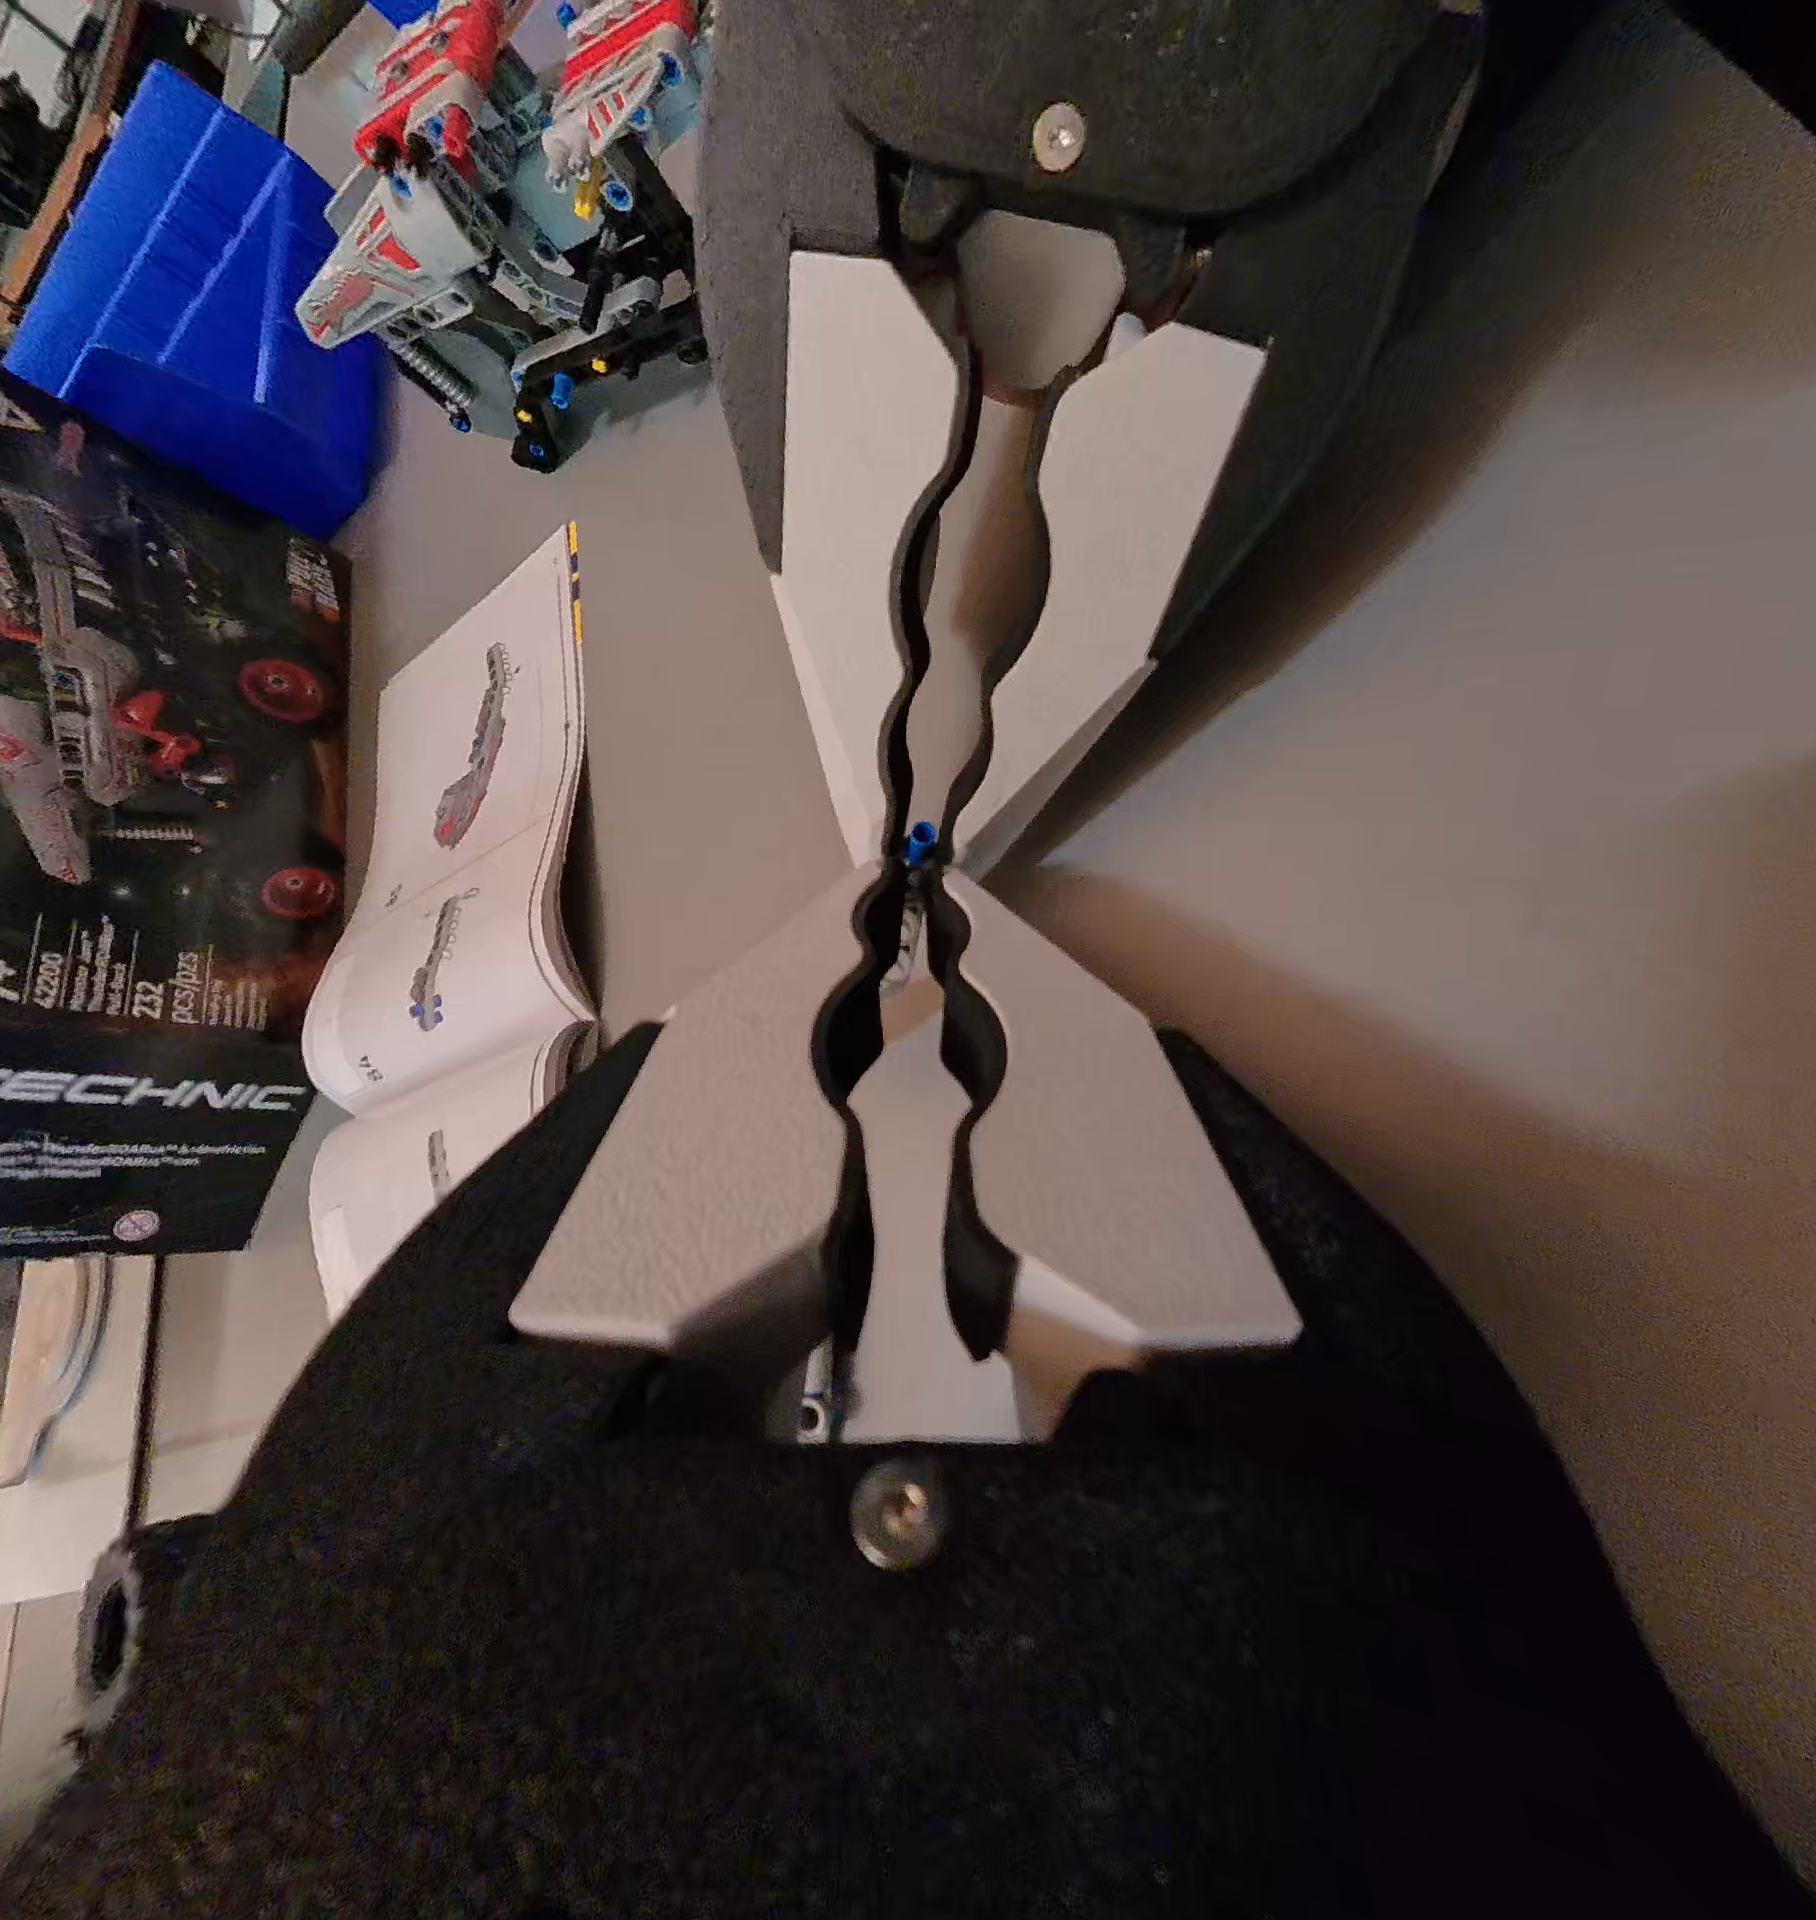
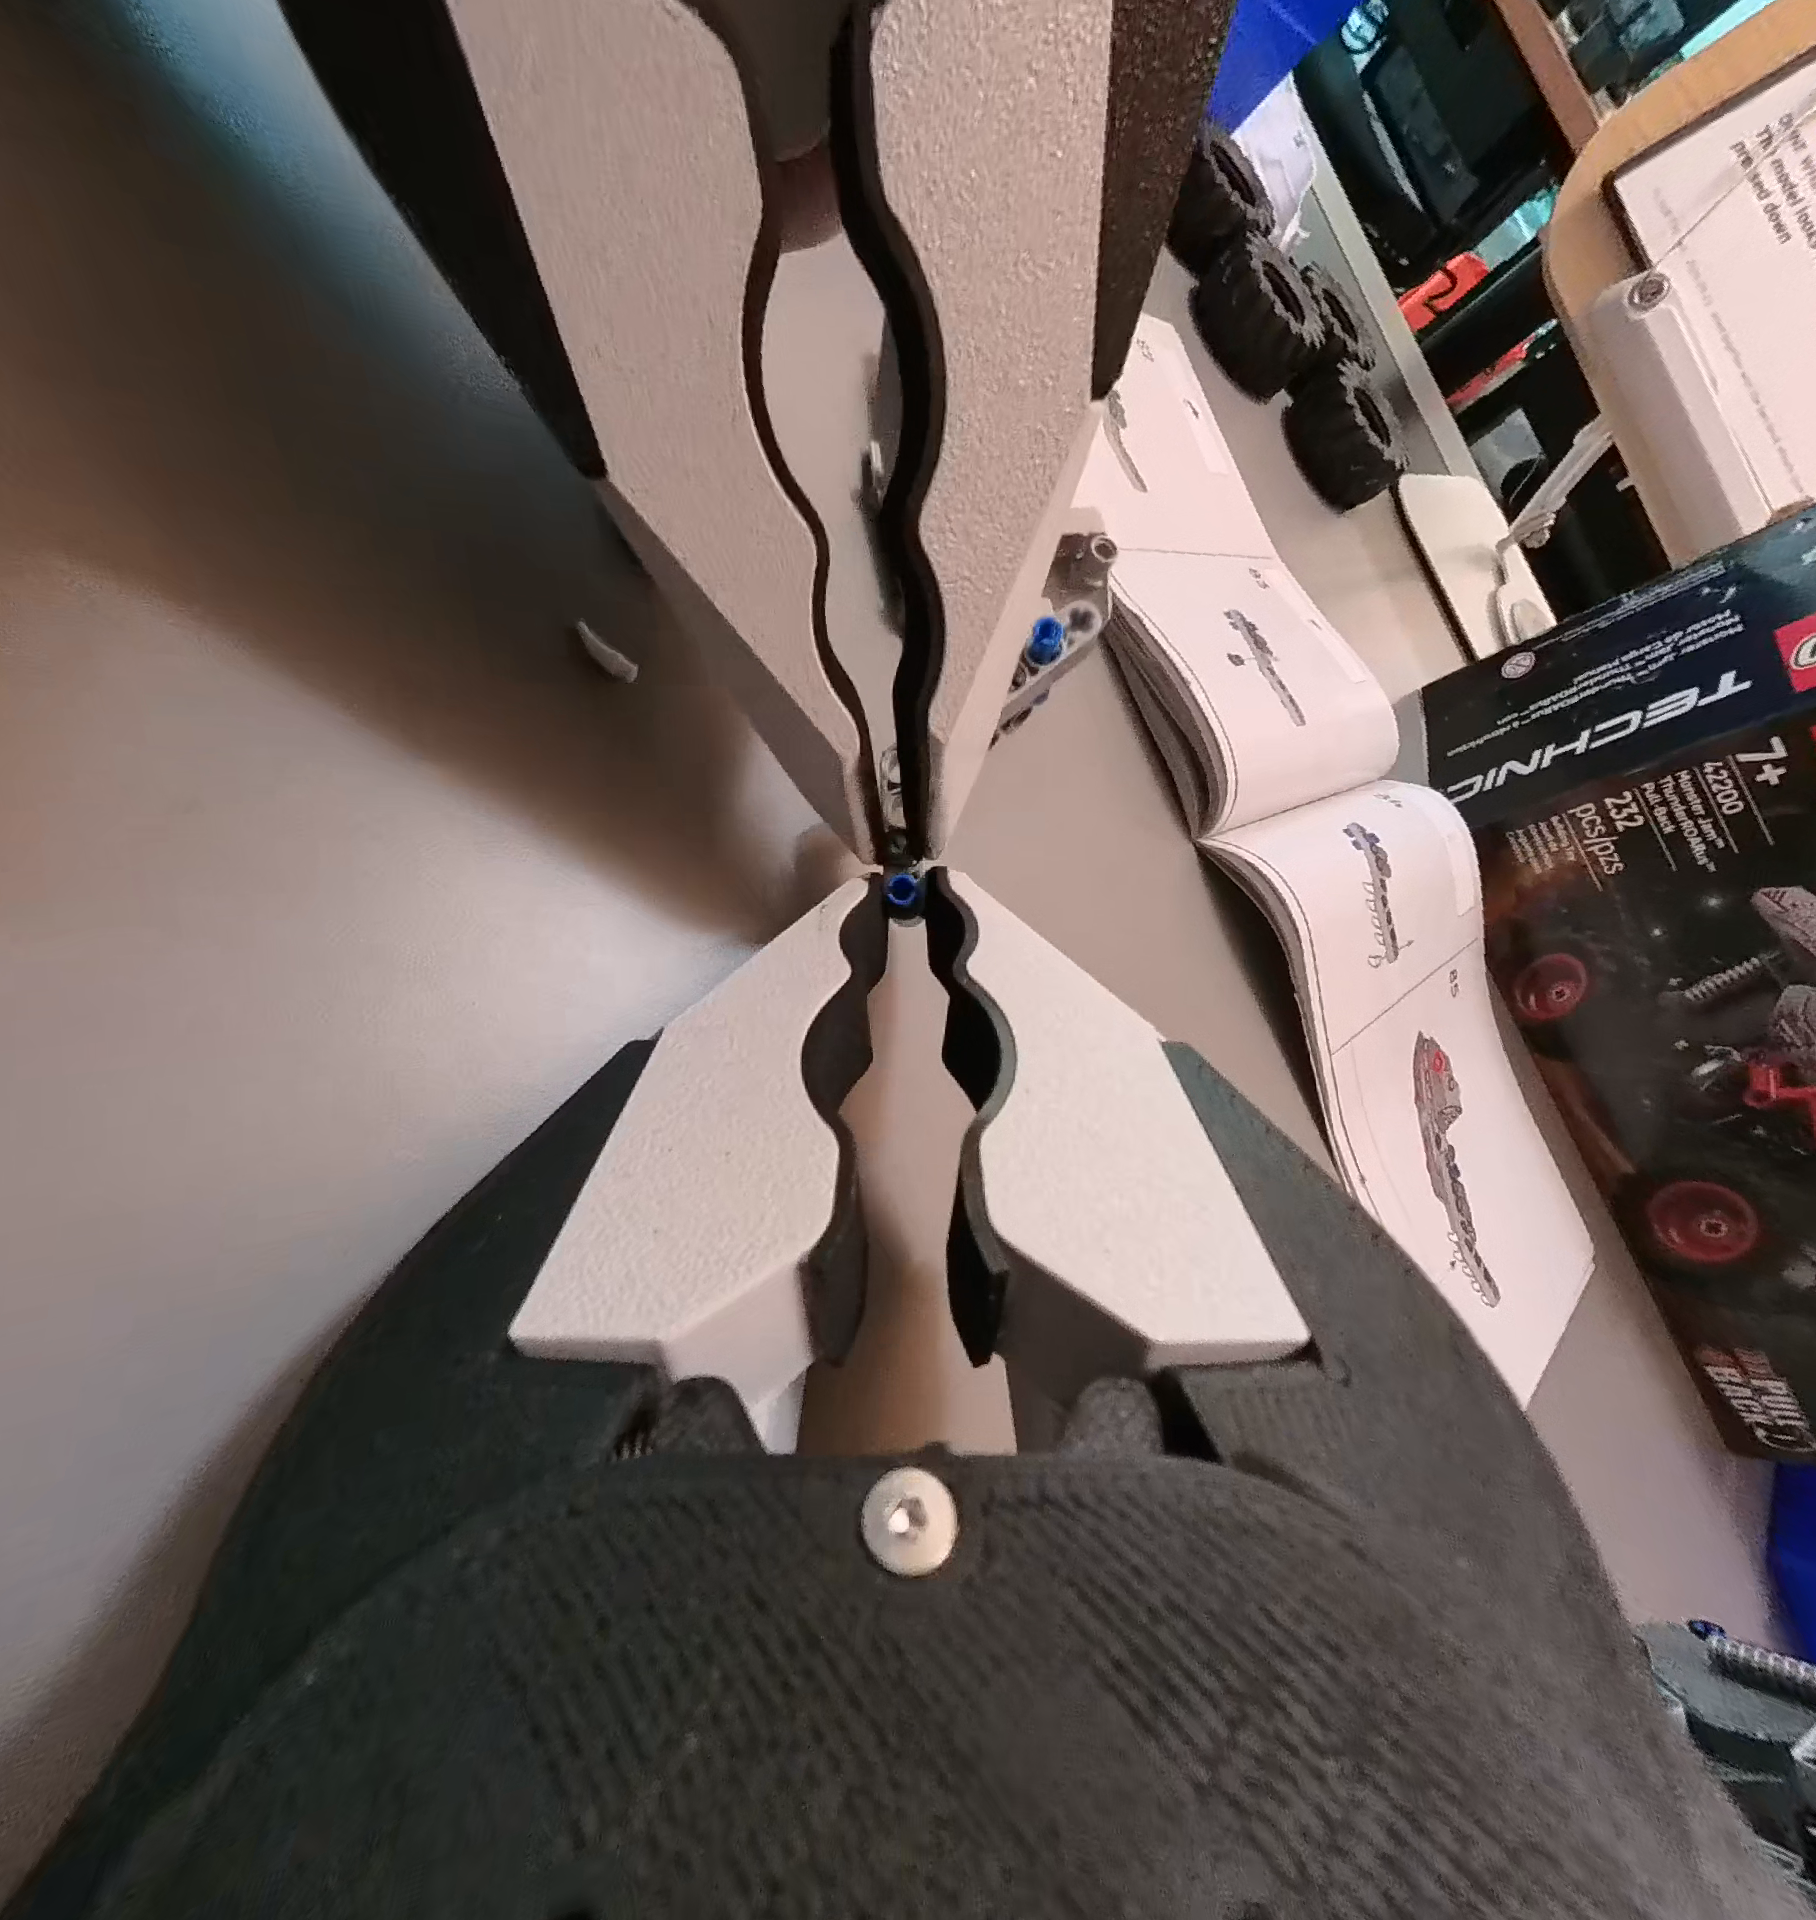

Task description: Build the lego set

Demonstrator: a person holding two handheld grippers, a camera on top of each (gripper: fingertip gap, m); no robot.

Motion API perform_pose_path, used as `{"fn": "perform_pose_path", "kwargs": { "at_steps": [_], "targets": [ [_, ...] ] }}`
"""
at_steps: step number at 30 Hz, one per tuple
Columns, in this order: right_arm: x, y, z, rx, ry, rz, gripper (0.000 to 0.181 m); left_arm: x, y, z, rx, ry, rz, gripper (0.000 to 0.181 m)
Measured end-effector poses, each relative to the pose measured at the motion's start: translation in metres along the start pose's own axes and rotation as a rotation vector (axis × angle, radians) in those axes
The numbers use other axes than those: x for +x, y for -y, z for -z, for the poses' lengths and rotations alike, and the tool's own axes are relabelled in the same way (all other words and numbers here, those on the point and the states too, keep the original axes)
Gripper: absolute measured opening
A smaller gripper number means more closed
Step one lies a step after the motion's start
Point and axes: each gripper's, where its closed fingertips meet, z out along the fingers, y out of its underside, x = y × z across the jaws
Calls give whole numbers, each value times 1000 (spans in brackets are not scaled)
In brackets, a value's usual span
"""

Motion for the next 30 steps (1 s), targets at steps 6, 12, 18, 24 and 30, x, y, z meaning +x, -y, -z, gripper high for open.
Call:
{"fn": "perform_pose_path", "kwargs": {
  "at_steps": [6,12,18,24,30],
  "targets": [
    [3,-2,0,-7,-8,-15,7,-1,2,0,2,9,24,1],
    [2,-3,1,-7,-1,-3,7,-25,-9,12,-42,115,23,2],
    [12,-8,1,-27,-54,-8,6,-3,-15,30,16,-103,125,2],
    [12,-8,3,2,-20,-3,6,11,-43,18,-147,-158,145,5],
    [8,5,15,131,176,-135,6,5,-34,27,-67,-165,233,23]
  ]
}}
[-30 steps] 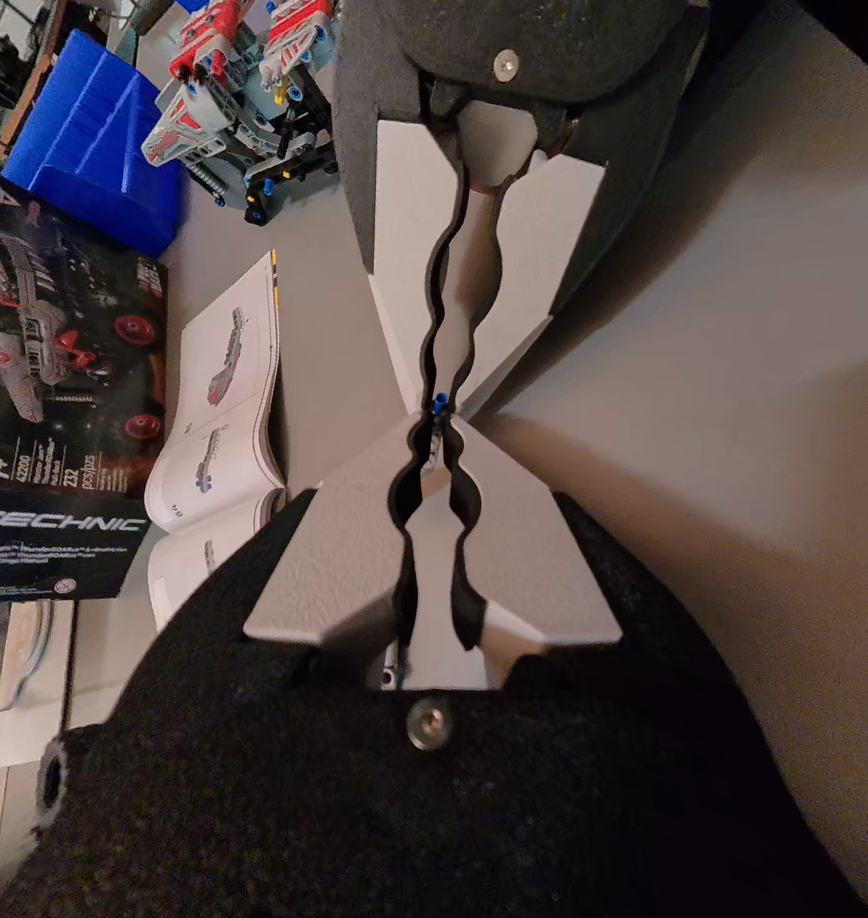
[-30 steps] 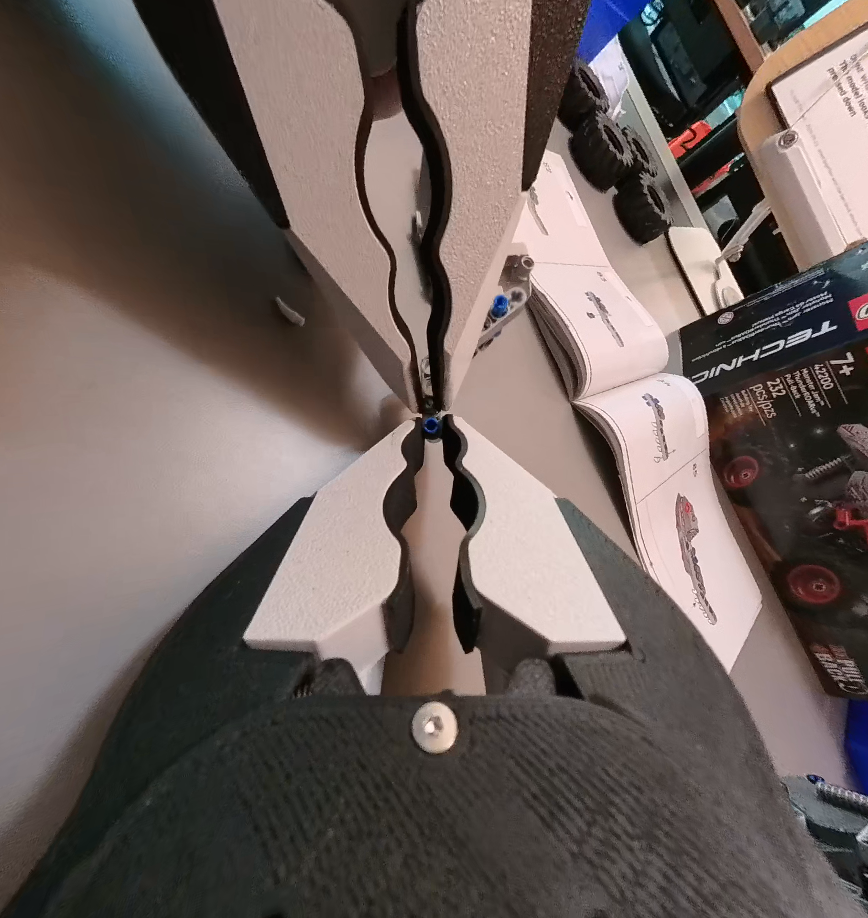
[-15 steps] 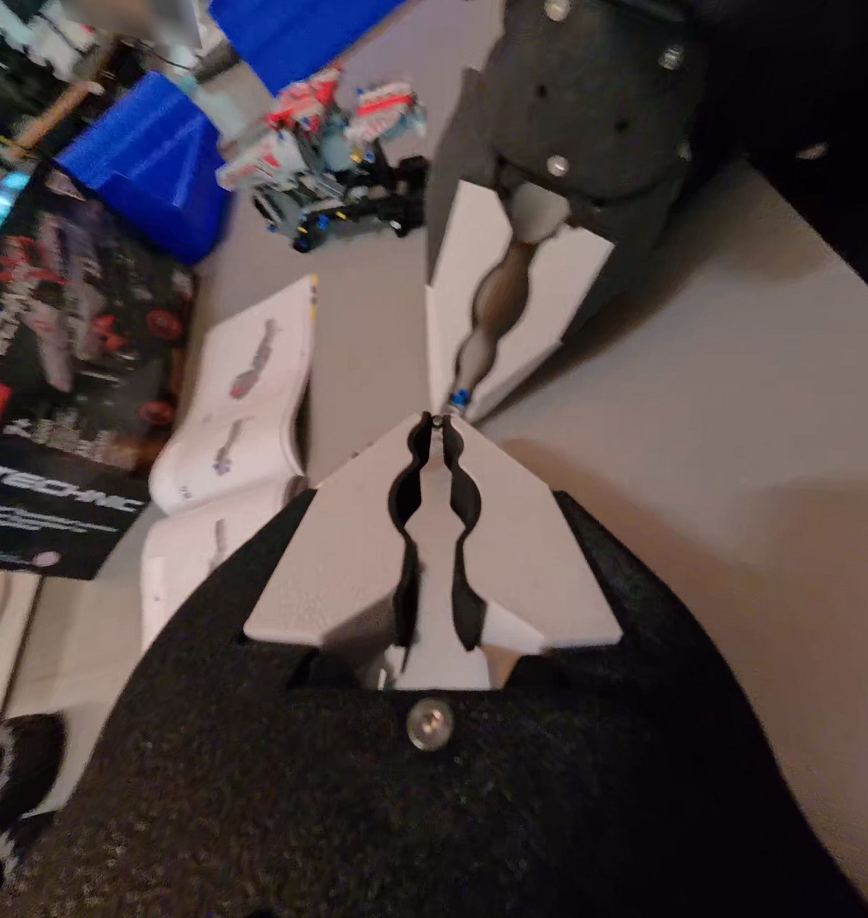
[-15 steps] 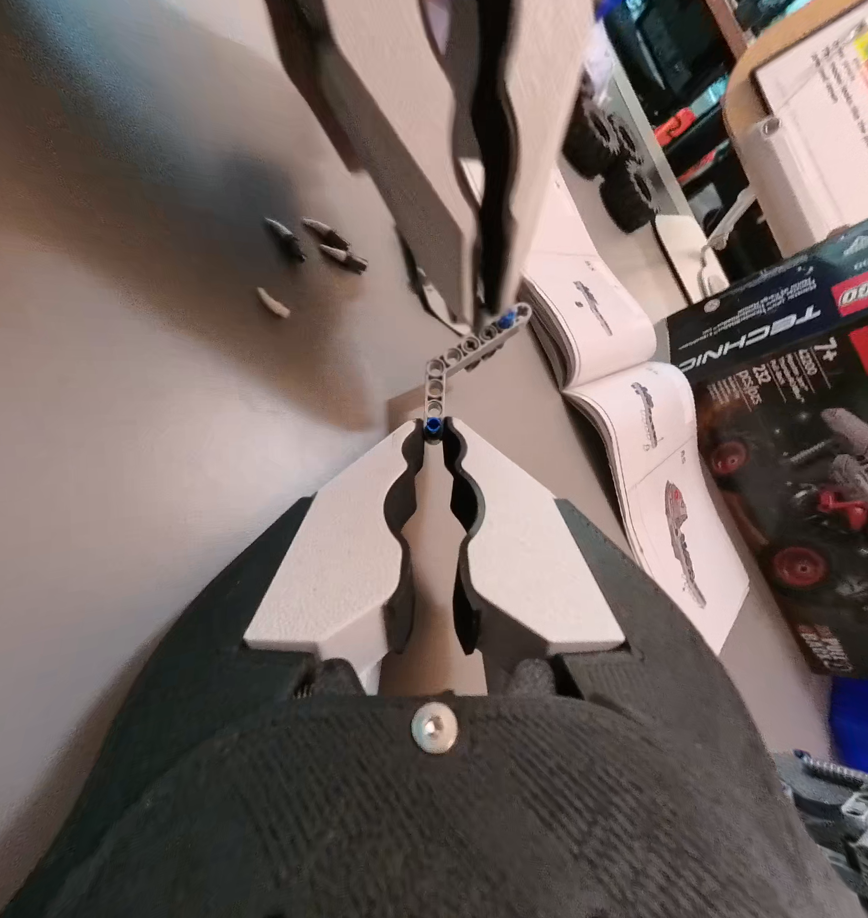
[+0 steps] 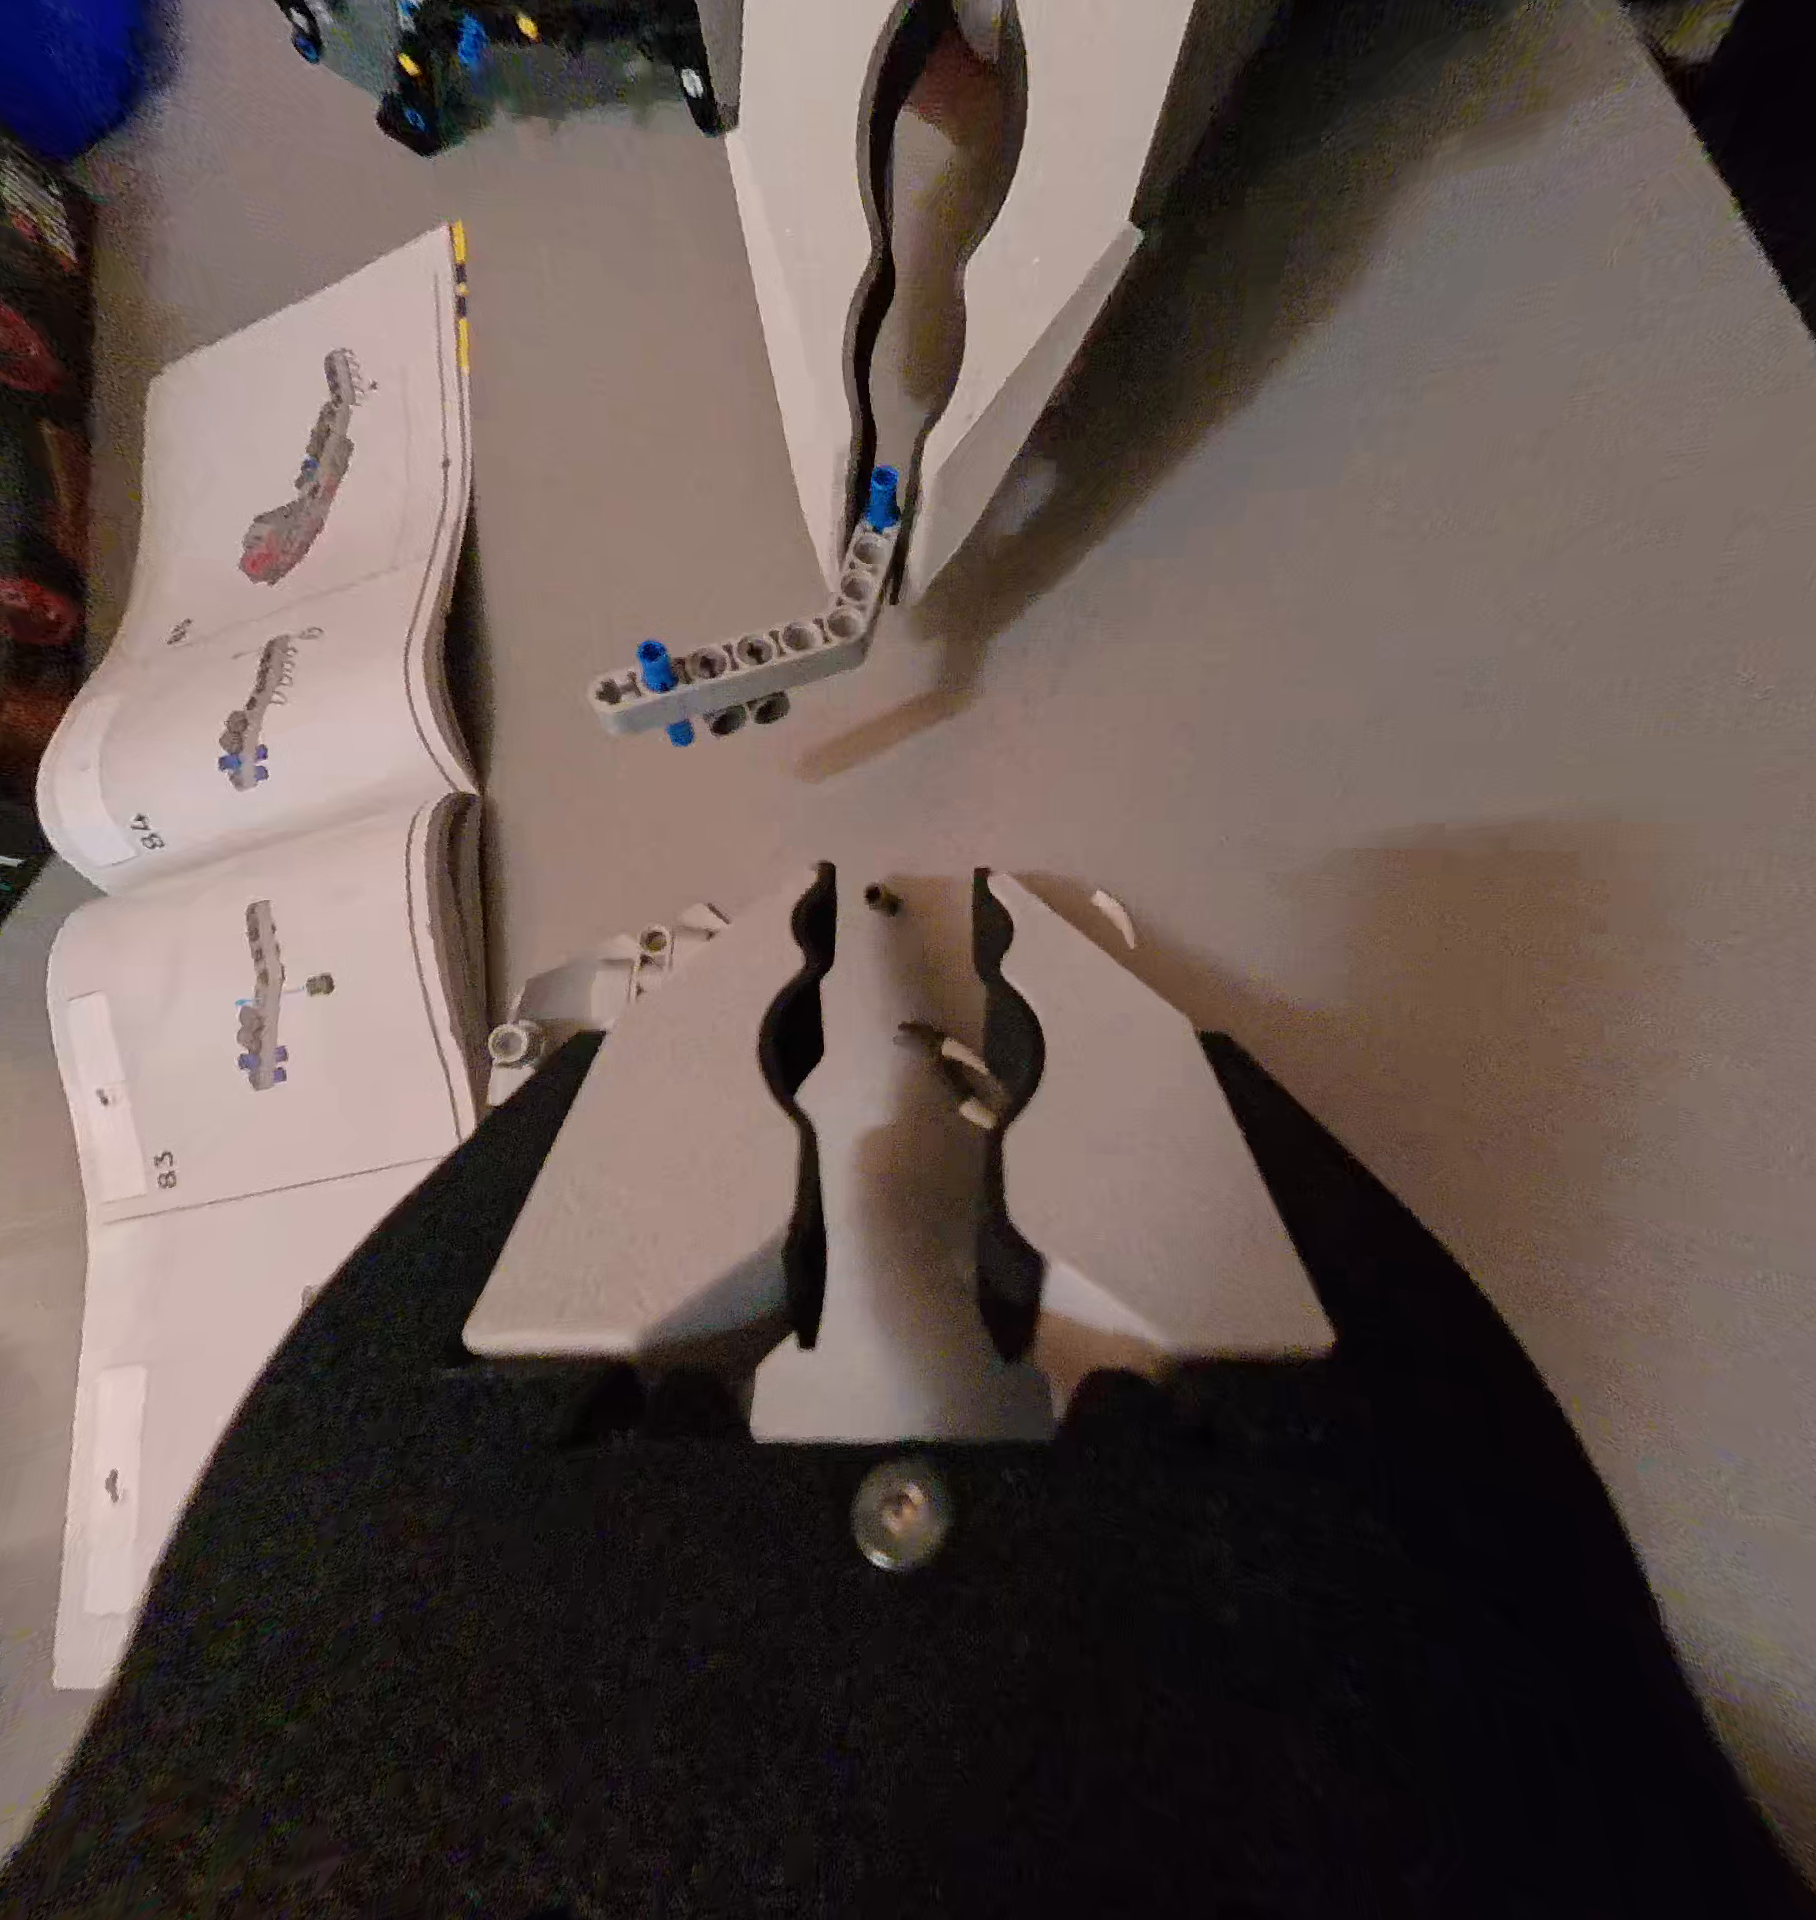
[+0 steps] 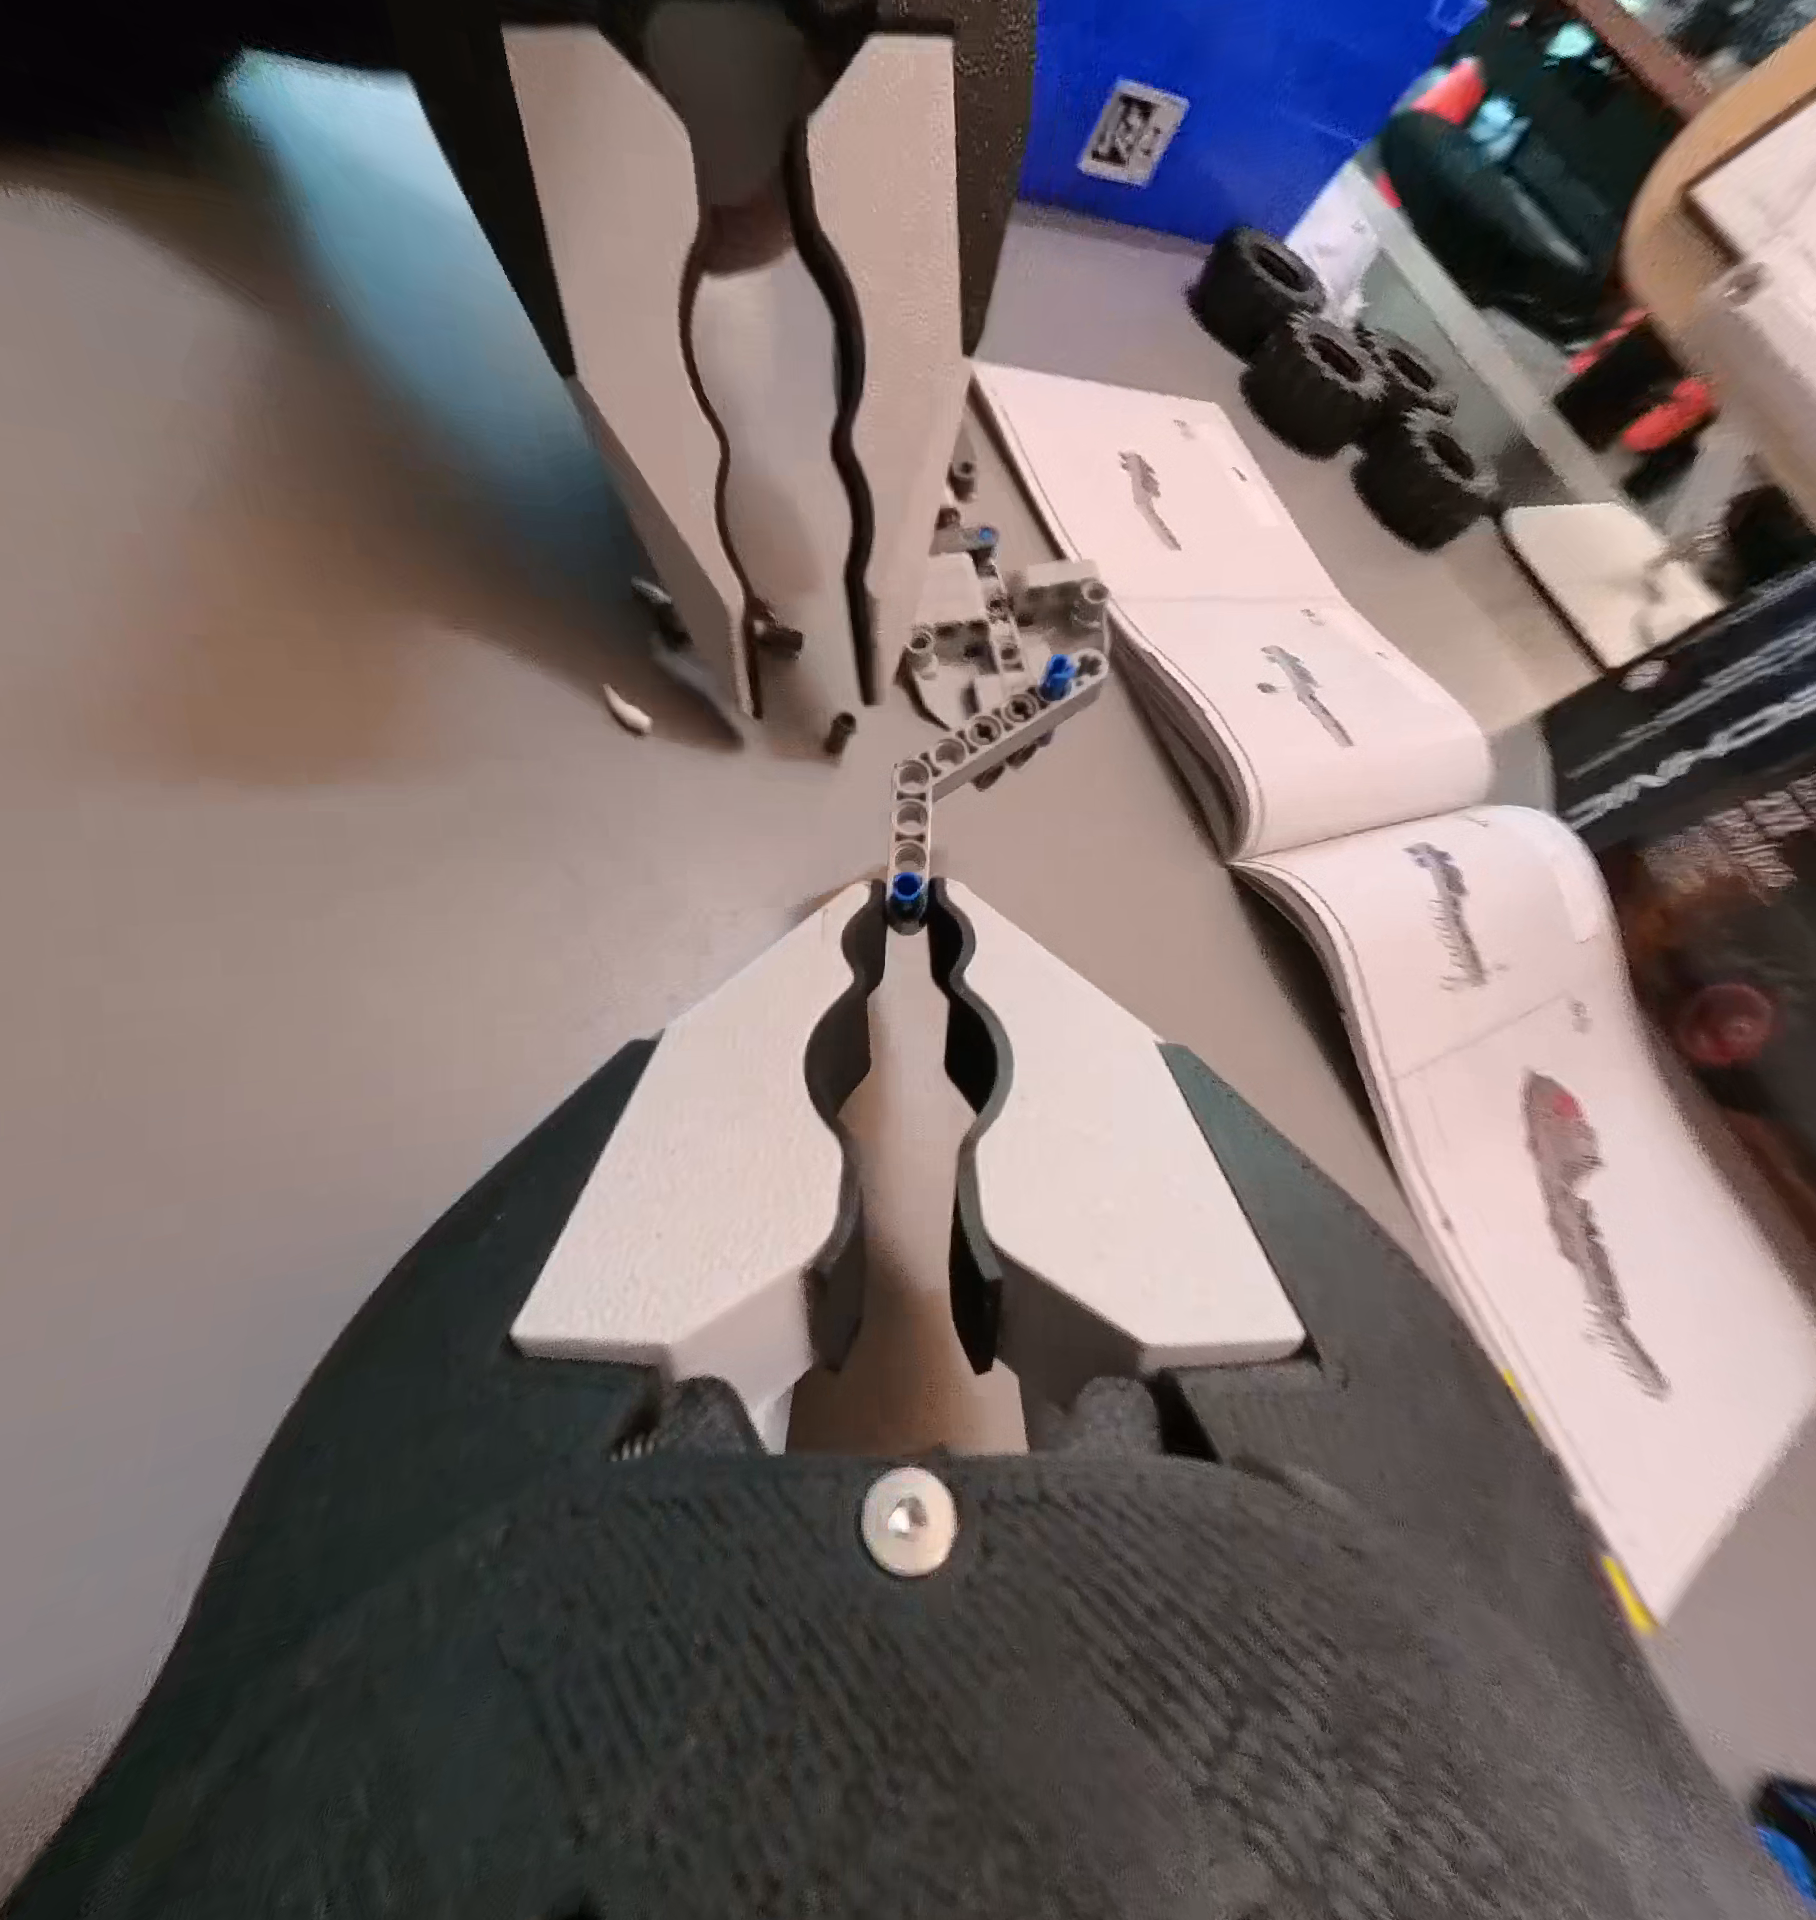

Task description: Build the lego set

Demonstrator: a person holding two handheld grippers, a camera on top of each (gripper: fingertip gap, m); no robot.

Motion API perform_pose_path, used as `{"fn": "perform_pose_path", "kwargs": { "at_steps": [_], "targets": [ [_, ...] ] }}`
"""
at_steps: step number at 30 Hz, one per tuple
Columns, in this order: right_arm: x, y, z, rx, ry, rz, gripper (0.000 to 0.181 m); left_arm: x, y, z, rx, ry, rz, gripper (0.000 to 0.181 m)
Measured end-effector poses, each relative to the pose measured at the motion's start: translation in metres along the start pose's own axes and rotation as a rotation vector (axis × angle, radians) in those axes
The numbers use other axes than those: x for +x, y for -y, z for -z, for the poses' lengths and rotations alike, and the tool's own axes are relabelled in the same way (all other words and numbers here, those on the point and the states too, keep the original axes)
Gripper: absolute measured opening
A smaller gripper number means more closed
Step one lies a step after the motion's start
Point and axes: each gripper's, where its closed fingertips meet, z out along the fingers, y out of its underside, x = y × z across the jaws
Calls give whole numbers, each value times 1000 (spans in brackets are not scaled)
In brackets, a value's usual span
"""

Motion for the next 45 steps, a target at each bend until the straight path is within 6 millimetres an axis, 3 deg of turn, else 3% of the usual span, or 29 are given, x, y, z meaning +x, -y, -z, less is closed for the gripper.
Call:
{"fn": "perform_pose_path", "kwargs": {
  "at_steps": [3,5,8,10,14,19,22,27,29,37,39,45],
  "targets": [
    [-7,6,10,69,179,-107,6,-13,20,11,112,91,-14,34],
    [-11,7,17,80,319,-250,6,-26,35,15,148,242,-126,43],
    [-16,23,30,180,499,-450,6,-22,55,15,149,345,-329,43],
    [-18,28,35,213,556,-494,6,-8,59,10,136,268,-348,41],
    [-33,13,37,67,618,-376,6,25,64,6,145,38,-312,34],
    [-52,17,41,22,704,-145,6,18,67,28,215,-46,-107,44],
    [-61,26,46,48,762,1,6,30,57,43,259,-232,27,39],
    [-65,44,48,106,824,138,6,52,47,40,249,-323,26,16],
    [-66,45,46,104,834,153,6,54,53,41,294,-301,1,7],
    [-66,47,42,160,761,146,7,62,58,45,349,-214,-33,4],
    [-64,47,40,164,744,135,17,57,60,43,357,-153,-24,4],
    [-22,49,18,145,448,12,43,32,52,45,341,82,21,4]
  ]
}}
